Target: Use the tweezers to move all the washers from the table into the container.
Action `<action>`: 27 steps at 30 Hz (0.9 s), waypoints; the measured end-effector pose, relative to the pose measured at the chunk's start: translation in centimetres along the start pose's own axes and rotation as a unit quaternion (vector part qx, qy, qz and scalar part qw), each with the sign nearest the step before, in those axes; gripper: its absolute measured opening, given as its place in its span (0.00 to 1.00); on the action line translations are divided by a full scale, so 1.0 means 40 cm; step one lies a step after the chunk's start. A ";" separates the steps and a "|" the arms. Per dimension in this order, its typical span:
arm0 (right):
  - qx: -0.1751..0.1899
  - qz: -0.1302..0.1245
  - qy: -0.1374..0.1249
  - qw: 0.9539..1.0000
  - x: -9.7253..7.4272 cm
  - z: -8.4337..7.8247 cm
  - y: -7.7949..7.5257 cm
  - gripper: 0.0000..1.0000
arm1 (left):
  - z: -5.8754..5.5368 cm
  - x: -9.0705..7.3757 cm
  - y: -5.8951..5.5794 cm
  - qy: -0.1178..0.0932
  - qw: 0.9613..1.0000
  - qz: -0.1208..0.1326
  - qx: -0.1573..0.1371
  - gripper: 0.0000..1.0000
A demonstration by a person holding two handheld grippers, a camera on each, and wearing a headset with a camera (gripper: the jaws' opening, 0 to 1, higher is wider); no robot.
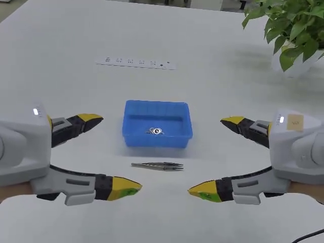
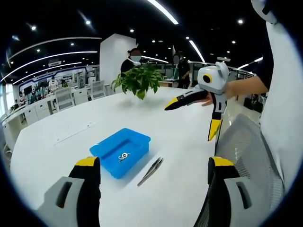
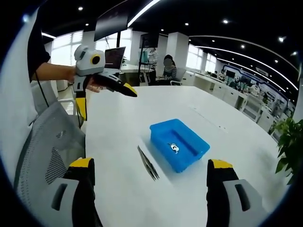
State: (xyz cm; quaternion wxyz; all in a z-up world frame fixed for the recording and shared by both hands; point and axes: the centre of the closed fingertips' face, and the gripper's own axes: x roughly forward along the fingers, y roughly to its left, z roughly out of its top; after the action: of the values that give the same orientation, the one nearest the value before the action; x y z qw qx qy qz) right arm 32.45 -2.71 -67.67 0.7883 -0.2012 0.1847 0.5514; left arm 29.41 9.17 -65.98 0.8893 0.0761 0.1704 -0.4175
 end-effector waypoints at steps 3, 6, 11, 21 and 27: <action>0.002 0.000 0.001 1.000 -0.001 -0.005 0.000 0.99 | -0.001 0.004 -0.006 0.001 1.000 -0.003 0.000 1.00; 0.002 0.000 0.003 1.000 -0.002 -0.008 0.004 0.99 | -0.004 0.005 -0.009 0.002 1.000 -0.004 0.000 1.00; 0.002 0.000 0.004 1.000 -0.001 -0.009 0.007 0.99 | -0.006 0.001 -0.007 0.002 1.000 -0.003 0.000 1.00; 0.004 0.000 0.002 1.000 -0.002 -0.006 0.004 0.99 | -0.004 0.001 -0.007 0.001 1.000 -0.002 0.000 1.00; 0.003 0.004 0.004 1.000 0.001 -0.007 0.002 0.99 | -0.006 0.001 -0.004 0.002 1.000 -0.002 -0.001 1.00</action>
State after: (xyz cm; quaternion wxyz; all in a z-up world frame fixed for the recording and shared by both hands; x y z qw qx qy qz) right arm 32.38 -2.80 -67.93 0.7857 -0.2003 0.1900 0.5536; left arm 29.24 9.11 -66.22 0.8882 0.0754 0.1729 -0.4190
